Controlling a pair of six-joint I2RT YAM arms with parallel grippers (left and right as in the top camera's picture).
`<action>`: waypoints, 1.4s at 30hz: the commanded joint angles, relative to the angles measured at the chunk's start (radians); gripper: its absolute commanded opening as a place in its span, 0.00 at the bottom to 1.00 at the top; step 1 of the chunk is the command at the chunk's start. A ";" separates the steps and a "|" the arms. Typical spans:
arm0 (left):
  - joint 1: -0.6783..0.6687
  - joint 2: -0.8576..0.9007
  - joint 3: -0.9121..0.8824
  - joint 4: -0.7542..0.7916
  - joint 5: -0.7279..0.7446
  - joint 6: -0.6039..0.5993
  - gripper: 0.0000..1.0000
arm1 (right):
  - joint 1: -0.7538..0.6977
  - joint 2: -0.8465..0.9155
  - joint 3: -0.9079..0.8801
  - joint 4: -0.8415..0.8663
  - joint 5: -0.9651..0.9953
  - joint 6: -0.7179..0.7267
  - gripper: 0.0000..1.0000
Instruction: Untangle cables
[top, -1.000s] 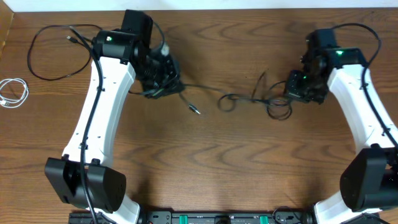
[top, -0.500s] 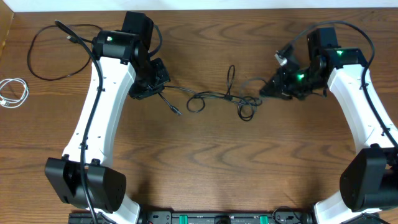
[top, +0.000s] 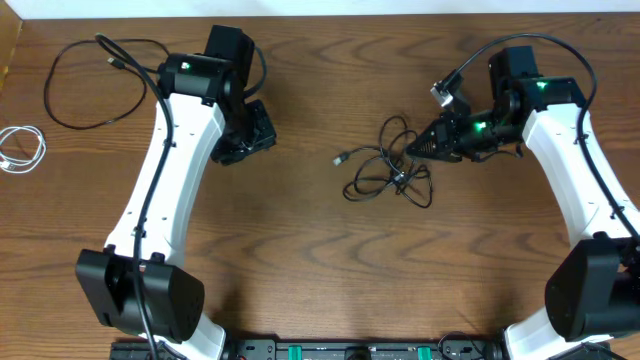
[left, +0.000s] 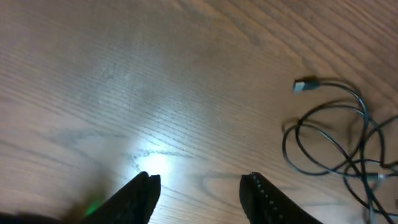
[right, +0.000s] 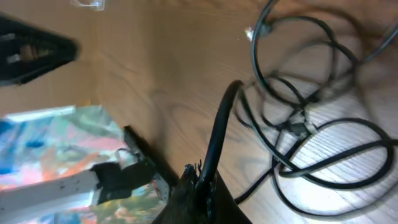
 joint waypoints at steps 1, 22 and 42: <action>0.000 -0.018 -0.007 0.001 0.019 -0.002 0.49 | 0.032 -0.001 0.003 -0.008 0.203 0.114 0.01; -0.018 -0.018 -0.007 0.133 0.377 0.164 0.49 | 0.259 -0.250 0.425 0.007 0.318 0.233 0.01; -0.093 -0.017 -0.009 0.143 0.186 0.045 0.48 | 0.247 -0.260 0.425 0.105 0.182 0.299 0.01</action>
